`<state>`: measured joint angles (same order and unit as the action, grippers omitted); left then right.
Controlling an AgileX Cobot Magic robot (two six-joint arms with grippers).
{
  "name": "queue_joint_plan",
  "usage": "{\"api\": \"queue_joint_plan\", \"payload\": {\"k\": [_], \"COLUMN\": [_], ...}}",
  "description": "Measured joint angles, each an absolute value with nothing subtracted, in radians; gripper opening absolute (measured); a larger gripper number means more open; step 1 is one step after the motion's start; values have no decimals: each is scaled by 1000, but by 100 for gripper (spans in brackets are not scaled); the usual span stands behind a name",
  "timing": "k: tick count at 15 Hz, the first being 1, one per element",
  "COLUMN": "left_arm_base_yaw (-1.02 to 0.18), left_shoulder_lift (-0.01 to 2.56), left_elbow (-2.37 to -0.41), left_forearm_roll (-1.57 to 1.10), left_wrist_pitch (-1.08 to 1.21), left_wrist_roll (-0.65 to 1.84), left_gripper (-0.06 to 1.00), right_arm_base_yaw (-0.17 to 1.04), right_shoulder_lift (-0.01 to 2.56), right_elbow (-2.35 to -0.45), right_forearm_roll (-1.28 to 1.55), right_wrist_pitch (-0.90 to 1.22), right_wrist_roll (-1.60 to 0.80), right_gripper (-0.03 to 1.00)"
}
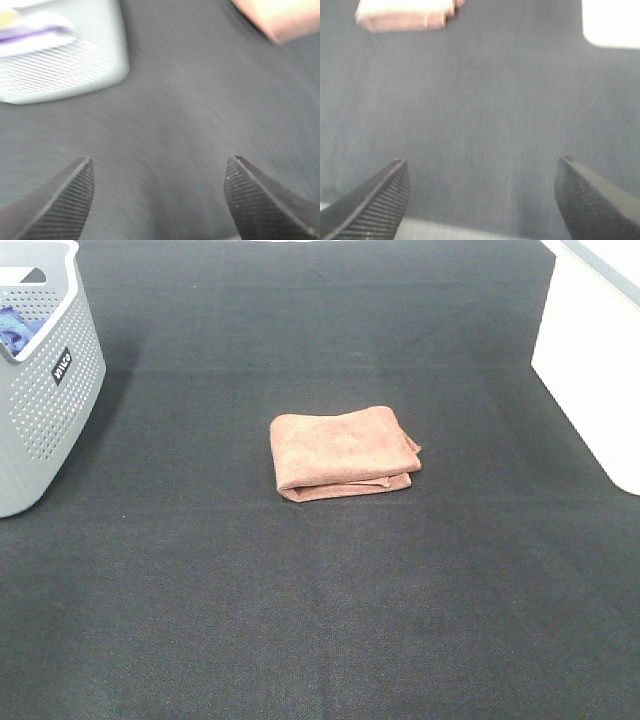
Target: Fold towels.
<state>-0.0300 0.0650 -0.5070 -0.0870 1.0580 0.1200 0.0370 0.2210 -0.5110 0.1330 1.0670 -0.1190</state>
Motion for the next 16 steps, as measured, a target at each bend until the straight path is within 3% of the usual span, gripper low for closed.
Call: {"api": "queue_joint_plan", "payload": {"k": [7, 16], "left_arm_base_yaw": [-5, -5], "left_shoulder_lift": [-6, -6], "left_elbow": [-502, -502], "left_forearm_roll": [-87, -87], "left_wrist_pitch": [1058, 1058], "left_wrist_roll": [120, 120], "left_gripper": [70, 70], "right_arm_base_yaw": [37, 37], "right_shoulder_lift": [1, -3], "right_elbow": [-511, -507], "right_forearm_roll": [141, 144], "right_wrist_pitch": [1069, 1068], "right_wrist_roll": [-119, -119], "right_gripper": [76, 76]}}
